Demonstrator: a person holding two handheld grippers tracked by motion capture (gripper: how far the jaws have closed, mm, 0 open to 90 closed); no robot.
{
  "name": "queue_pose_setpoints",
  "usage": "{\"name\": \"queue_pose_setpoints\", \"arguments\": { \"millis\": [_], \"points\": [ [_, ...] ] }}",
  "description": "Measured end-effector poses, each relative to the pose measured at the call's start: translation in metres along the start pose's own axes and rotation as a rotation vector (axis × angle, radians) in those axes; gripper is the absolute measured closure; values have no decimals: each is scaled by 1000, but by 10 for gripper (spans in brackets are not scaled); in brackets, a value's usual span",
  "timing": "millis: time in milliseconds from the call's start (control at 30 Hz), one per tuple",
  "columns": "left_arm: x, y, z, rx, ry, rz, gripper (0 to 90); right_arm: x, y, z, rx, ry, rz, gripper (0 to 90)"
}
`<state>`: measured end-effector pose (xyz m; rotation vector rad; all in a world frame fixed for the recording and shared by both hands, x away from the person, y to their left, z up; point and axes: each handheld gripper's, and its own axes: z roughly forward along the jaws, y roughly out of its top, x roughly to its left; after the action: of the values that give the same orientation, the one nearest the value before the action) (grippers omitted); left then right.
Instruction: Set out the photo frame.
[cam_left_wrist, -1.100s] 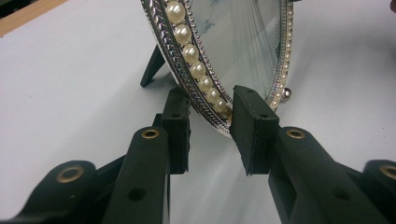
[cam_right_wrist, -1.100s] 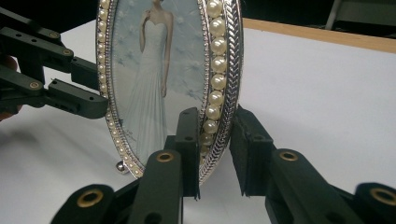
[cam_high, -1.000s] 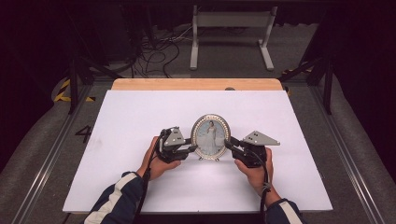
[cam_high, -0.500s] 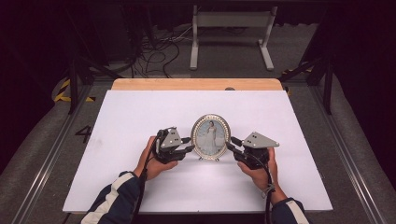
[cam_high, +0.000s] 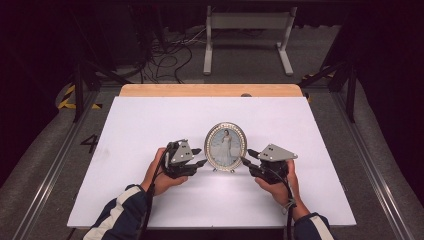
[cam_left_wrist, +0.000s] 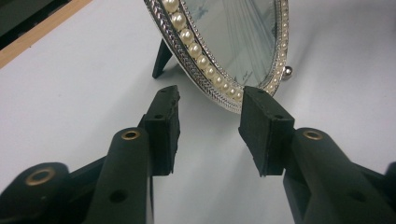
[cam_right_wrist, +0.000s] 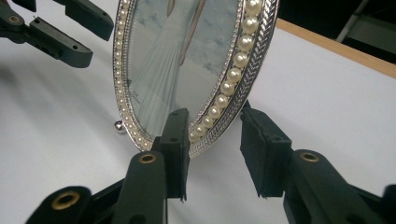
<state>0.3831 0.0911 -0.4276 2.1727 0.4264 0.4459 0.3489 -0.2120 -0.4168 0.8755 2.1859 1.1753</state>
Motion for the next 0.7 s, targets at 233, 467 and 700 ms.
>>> {"name": "queue_pose_setpoints", "arguments": {
  "millis": [233, 467, 700],
  "points": [
    [0, -1, 0, 11, 8, 0, 525, 1, -2, -1, 3, 2, 2, 565],
    [-1, -3, -2, 24, 21, 5, 452, 0, 0, -3, 3, -6, 0, 466],
    [-3, -5, -4, 42, 51, 7, 331, 7, -4, -1, 76, 10, -64, 373]
  ]
}}
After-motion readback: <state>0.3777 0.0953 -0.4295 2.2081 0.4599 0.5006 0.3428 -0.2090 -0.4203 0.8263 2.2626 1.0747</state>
